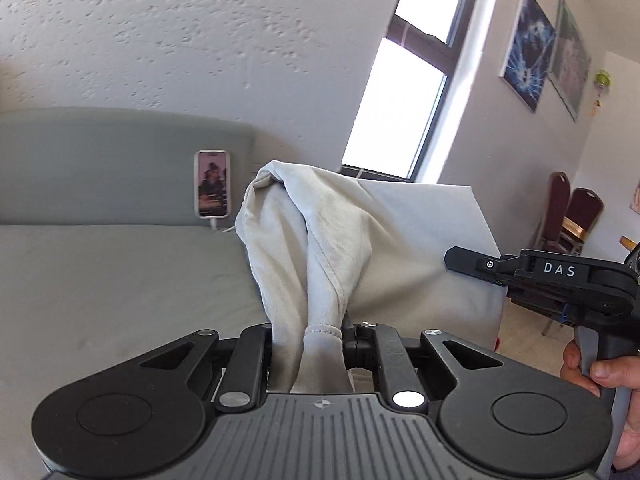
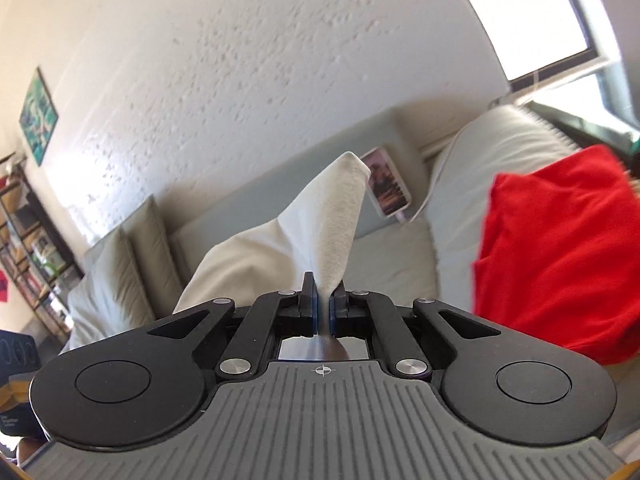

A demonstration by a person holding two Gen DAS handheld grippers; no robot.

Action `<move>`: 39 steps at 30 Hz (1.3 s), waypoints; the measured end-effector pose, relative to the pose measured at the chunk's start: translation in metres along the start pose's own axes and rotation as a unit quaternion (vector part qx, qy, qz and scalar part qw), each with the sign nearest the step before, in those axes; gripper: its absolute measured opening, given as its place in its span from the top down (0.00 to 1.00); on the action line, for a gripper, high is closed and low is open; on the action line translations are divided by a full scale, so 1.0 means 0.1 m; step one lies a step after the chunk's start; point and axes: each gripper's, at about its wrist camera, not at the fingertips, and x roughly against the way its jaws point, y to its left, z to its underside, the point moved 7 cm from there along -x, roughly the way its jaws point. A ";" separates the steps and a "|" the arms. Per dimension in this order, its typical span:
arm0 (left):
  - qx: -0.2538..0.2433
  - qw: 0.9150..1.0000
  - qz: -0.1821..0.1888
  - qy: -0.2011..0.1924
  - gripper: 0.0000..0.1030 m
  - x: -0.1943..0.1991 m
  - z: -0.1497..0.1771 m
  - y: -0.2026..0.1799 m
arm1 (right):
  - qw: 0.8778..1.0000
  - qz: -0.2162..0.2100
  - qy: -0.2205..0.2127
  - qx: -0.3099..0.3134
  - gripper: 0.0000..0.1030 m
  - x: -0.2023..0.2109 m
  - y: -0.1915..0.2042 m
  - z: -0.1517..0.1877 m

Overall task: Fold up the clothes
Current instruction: 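Carry the sweatshirt onto the clothes pile with both grippers and open, then press the sweatshirt flat onto the pile with both open grippers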

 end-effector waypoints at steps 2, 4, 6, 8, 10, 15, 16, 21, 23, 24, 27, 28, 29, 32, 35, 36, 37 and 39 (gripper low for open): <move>-0.003 1.000 0.008 0.011 0.88 -0.31 -0.01 -0.17 | 0.999 0.027 -0.017 -0.002 0.95 0.09 -0.26 -0.12; -0.003 1.000 0.017 0.016 0.88 -0.55 -0.03 -0.29 | 0.998 0.051 -0.025 -0.014 0.95 0.04 -0.53 -0.25; -0.001 0.999 0.027 0.020 0.88 -0.77 -0.08 -0.41 | 0.996 0.073 -0.039 -0.017 0.95 -0.01 -0.78 -0.41; 0.005 0.999 0.040 0.022 0.88 -0.87 -0.14 -0.52 | 0.995 0.084 -0.051 -0.022 0.95 -0.04 -1.00 -0.59; 0.013 0.998 0.052 0.023 0.88 -1.02 -0.21 -0.61 | 0.994 0.092 -0.060 -0.025 0.95 -0.09 -1.15 -0.78; 0.048 0.997 0.017 0.058 0.88 -1.40 -0.14 -0.48 | 0.991 0.116 -0.061 -0.012 0.95 -0.35 -1.44 -1.20; 0.056 0.996 0.007 0.067 0.87 -1.48 -0.11 -0.44 | 0.991 0.120 -0.058 -0.012 0.95 -0.42 -1.51 -1.27; 0.096 0.988 -0.045 0.110 0.54 -1.85 0.03 -0.23 | 0.985 0.169 0.047 -0.002 0.82 -1.26 -2.09 -1.29; 0.111 0.983 -0.066 0.127 0.48 -1.99 0.09 -0.15 | 0.962 0.248 0.116 -0.008 0.63 -1.46 -2.38 -1.14; 0.113 0.985 -0.059 0.114 0.40 -1.89 0.06 -0.13 | 0.958 0.262 0.115 -0.016 0.63 -1.41 -2.45 -1.09; 0.083 0.994 -0.051 0.051 0.35 -1.51 -0.02 -0.21 | 0.968 0.240 0.054 -0.037 0.42 -1.00 -2.40 -0.97; 0.068 0.996 -0.043 0.038 0.37 -1.41 -0.02 -0.27 | 0.970 0.235 0.043 -0.038 0.38 -0.85 -2.35 -0.93; 0.053 0.998 -0.036 0.025 0.39 -1.30 -0.02 -0.34 | 0.972 0.229 0.033 -0.038 0.38 -0.72 -2.30 -0.89; 0.011 1.000 -0.007 0.003 0.58 -1.17 0.00 -0.63 | 0.980 0.192 -0.005 -0.050 0.38 -0.32 -2.07 -0.78; -0.048 0.998 -0.011 0.029 0.62 -1.32 0.05 -0.93 | 0.990 0.127 -0.039 -0.048 0.48 -0.08 -1.78 -0.67; -0.048 0.997 -0.028 0.055 0.63 -1.42 0.10 -0.96 | 0.993 0.111 -0.038 -0.031 0.53 -0.09 -1.71 -0.63; -0.040 0.995 -0.042 0.084 0.65 -1.53 0.15 -0.96 | 0.993 0.111 -0.028 -0.012 0.63 -0.14 -1.66 -0.58; -0.035 0.990 -0.052 0.129 0.65 -1.72 0.27 -0.93 | 0.986 0.164 0.016 0.027 0.73 -0.30 -1.63 -0.40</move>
